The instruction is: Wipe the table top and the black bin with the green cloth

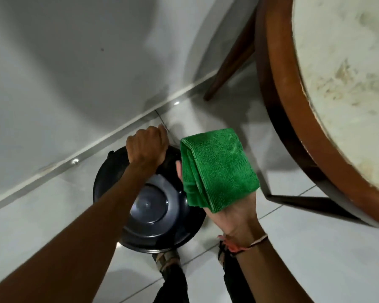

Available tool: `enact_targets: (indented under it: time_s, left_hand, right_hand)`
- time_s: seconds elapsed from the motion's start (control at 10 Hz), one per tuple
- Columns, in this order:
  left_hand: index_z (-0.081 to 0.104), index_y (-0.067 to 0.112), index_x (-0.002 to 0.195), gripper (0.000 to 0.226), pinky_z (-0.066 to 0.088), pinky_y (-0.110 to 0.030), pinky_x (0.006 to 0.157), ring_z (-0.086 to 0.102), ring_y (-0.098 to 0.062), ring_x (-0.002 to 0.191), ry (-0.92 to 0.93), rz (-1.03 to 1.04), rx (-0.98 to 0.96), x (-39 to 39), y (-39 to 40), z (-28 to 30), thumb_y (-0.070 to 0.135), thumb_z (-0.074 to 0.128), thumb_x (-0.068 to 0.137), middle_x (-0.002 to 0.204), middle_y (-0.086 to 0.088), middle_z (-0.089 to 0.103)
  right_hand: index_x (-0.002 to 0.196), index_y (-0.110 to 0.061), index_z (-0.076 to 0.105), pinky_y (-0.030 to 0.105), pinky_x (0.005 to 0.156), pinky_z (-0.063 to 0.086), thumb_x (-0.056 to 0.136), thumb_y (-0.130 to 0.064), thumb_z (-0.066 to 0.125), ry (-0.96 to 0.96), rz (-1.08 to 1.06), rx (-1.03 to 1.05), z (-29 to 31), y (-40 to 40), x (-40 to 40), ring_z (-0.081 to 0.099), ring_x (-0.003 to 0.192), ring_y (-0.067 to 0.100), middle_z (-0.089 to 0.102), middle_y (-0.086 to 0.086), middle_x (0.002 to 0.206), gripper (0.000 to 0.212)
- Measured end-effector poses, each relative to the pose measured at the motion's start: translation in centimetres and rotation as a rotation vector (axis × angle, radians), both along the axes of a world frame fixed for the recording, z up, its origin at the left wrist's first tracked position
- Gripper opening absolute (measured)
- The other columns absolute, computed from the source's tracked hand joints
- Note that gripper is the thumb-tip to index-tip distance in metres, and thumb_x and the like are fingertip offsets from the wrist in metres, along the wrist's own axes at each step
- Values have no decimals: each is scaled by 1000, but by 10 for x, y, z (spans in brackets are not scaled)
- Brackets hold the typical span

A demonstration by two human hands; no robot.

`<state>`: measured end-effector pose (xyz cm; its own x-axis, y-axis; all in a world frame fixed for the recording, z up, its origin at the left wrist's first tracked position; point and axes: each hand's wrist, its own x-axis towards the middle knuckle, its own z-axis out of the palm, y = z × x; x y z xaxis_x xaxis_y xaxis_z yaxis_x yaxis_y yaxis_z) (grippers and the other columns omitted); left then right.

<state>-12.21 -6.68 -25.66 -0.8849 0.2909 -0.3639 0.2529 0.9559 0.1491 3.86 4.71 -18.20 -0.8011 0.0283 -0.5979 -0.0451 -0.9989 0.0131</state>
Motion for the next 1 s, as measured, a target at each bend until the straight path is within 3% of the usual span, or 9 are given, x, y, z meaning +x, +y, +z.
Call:
enact_targets:
  time_s: [0.1, 0.2, 0.3, 0.4, 0.6, 0.7, 0.8, 0.9, 1.0]
  left_hand:
    - [62, 5, 109, 43, 49, -51, 93, 65, -42, 101, 41, -40, 46, -19, -5, -9, 33, 29, 107, 105, -22, 68]
    - [63, 2, 112, 68, 48, -52, 90, 61, -43, 103, 58, -52, 162, -20, -19, -7, 49, 16, 100, 109, -24, 65]
    - [50, 9, 149, 87, 33, -58, 120, 49, -44, 143, 21, -123, 80, -7, -36, 7, 62, 7, 95, 155, -24, 49]
    - [15, 28, 168, 96, 0, -71, 124, 15, -38, 163, 75, -210, -33, 9, -47, 35, 80, -10, 92, 177, -17, 12]
    - [9, 36, 168, 94, 12, -88, 114, 7, -45, 163, 143, -210, -79, 20, -44, 114, 90, 14, 90, 178, -17, 3]
    - [7, 37, 168, 98, 12, -87, 116, 6, -45, 163, 220, -219, -67, 22, -21, 161, 91, 22, 87, 178, -17, 0]
    - [11, 35, 168, 98, 13, -86, 115, 15, -44, 162, 280, -225, -44, 27, 5, 205, 89, 30, 88, 177, -20, 5]
    - [18, 34, 167, 90, 20, -84, 114, 26, -43, 160, 378, -233, -37, 36, 36, 250, 86, 23, 94, 176, -22, 14]
    - [22, 32, 166, 89, 22, -83, 114, 29, -43, 159, 444, -246, -29, 43, 59, 292, 85, 20, 95, 174, -22, 20]
  right_hand:
    - [124, -1, 69, 66, 119, 34, 95, -33, 60, 82, 27, -53, 10, -1, -16, 63, 125, 48, 68, 27, 131, 44]
    - [119, 0, 72, 66, 119, 31, 89, -32, 65, 111, 36, -89, 22, 2, -24, 66, 122, 48, 70, 28, 127, 44]
    - [119, -5, 73, 65, 124, 28, 91, -42, 57, 24, 15, -12, 40, 3, -29, 57, 132, 45, 68, 24, 130, 48]
    - [124, -9, 67, 72, 108, 44, 100, -51, 45, 33, 32, -24, 64, 2, -32, 64, 124, 45, 69, 23, 128, 53]
    - [118, -11, 71, 48, 89, 60, 89, -46, 57, -32, 28, 267, 154, 47, -32, 70, 104, 37, 71, 19, 118, 48]
    - [115, -19, 69, 43, 89, 55, 89, -27, 64, -139, -9, 869, 208, 101, -29, 68, 101, 25, 69, 5, 110, 28]
    - [123, -16, 63, 39, 95, 52, 86, -26, 69, -481, 162, 1912, 213, 158, -19, 63, 110, 27, 66, 5, 118, 39]
    - [139, -15, 54, 53, 106, 47, 94, -43, 55, -613, 677, 2381, 185, 202, -7, 50, 133, 43, 51, 21, 146, 53]
    - [158, -28, 28, 70, 121, 20, 101, -57, 38, -608, 1213, 2513, 180, 220, 6, 21, 157, 40, 25, 16, 169, 64]
